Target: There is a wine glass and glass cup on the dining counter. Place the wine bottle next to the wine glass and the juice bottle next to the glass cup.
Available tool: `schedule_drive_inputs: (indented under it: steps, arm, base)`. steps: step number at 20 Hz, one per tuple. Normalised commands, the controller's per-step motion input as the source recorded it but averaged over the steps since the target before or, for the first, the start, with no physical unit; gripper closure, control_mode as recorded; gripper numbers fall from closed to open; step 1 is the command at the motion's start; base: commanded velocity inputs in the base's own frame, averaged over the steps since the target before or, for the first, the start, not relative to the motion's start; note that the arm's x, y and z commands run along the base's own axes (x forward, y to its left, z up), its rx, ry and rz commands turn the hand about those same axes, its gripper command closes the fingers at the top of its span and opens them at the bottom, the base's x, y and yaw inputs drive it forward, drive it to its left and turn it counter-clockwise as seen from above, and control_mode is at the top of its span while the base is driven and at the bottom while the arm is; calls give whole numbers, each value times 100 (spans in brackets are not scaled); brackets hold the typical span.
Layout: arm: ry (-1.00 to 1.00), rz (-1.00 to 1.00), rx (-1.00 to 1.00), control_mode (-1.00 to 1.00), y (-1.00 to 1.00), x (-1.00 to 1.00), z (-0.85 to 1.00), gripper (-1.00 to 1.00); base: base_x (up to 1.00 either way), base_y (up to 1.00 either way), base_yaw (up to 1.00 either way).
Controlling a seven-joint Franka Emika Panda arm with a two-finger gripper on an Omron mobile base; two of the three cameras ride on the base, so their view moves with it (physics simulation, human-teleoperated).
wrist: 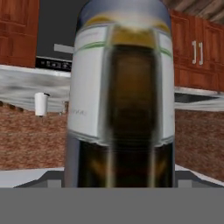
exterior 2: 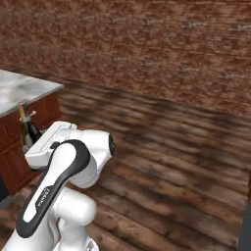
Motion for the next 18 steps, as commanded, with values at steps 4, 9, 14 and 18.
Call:
schedule_drive_inputs:
  steps: [4, 9, 14, 18]
  arm:
    - [0, 0, 0, 100, 0, 0, 0, 100]
    - [0, 0, 0, 100, 0, 0, 0, 100]
    - [0, 0, 0, 100, 0, 0, 0, 100]
    - [0, 0, 0, 100, 0, 0, 0, 100]
  base:
    - [100, -33, 2]
    - [100, -42, 3]
    - [100, -42, 4]
    - [100, -23, 5]
